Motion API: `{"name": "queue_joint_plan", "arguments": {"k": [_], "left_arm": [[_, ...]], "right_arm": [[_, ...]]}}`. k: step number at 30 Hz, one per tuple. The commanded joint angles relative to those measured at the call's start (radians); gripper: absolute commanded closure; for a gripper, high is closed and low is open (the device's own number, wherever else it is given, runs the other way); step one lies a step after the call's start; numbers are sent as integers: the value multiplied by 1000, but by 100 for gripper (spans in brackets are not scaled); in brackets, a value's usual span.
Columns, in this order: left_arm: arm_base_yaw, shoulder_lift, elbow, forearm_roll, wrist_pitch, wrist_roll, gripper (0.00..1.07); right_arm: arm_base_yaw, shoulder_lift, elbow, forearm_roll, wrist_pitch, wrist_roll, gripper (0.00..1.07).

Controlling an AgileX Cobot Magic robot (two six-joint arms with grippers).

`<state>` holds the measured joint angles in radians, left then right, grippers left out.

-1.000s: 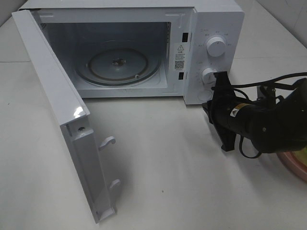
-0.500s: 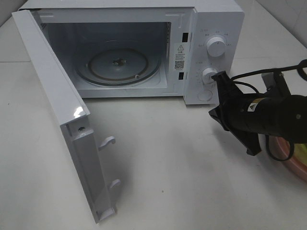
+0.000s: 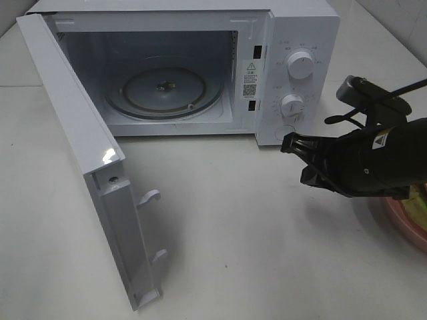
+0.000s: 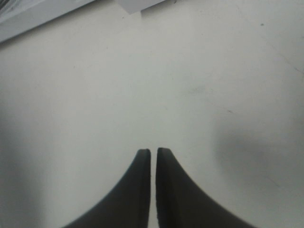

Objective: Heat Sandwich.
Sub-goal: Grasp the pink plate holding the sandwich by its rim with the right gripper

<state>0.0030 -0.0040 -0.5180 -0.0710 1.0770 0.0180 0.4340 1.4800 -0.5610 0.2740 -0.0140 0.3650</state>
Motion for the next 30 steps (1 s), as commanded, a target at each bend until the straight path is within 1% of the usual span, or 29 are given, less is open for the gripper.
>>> {"name": "queue_joint_plan", "arguments": {"k": [1,2,3,6,7,8,11,16,17,19,20,21,23,24,25,26,28,29,30], "left_arm": [[-5,-17,1,3,-5,-3,7],[-5,-17,1,3,-5,-3,7],[-5,-17,1,3,-5,-3,7],[-5,-17,1,3,-5,-3,7],[-5,-17,1,3,-5,-3,7],[-5,-17,1,3,-5,-3,7],[-5,-17,1,3,-5,-3,7],[-5,-17,1,3,-5,-3,7],[-5,-17,1,3,-5,-3,7],[-5,-17,1,3,-5,-3,7],[-5,-17,1,3,-5,-3,7],[-5,-17,1,3,-5,-3,7],[-5,-17,1,3,-5,-3,7],[-5,-17,1,3,-5,-3,7],[-5,-17,1,3,-5,-3,7],[-5,-17,1,3,-5,-3,7],[-5,-17,1,3,-5,-3,7],[-5,-17,1,3,-5,-3,7],[-5,-17,1,3,-5,-3,7]], "right_arm": [[-4,-45,-1,-12,95,-138,98],[-4,-45,-1,-12,95,-138,98],[-4,-64,-1,-32,153,-203,97],[-4,-89,-1,-94,239,-277,96],[-4,-89,-1,-94,239,-277,96],[-4,-106,-1,-136,297,-291,95],[-4,-141,-1,-197,402,-293,94],[-4,-167,-12,-221,471,-293,93],[-4,-177,-35,-247,532,-293,92],[-17,-177,-63,-260,608,-288,90],[-17,-177,-63,-260,608,-288,90],[-43,-177,-88,-274,659,-280,87],[-81,-177,-113,-284,694,-280,84],[-116,-177,-136,-302,709,-280,77],[-128,-177,-144,-309,713,-280,73],[-128,-177,-144,-309,713,-280,73],[-152,-177,-160,-324,716,-280,64],[-176,-177,-174,-339,715,-281,53],[-176,-177,-174,-339,715,-281,53]]}}
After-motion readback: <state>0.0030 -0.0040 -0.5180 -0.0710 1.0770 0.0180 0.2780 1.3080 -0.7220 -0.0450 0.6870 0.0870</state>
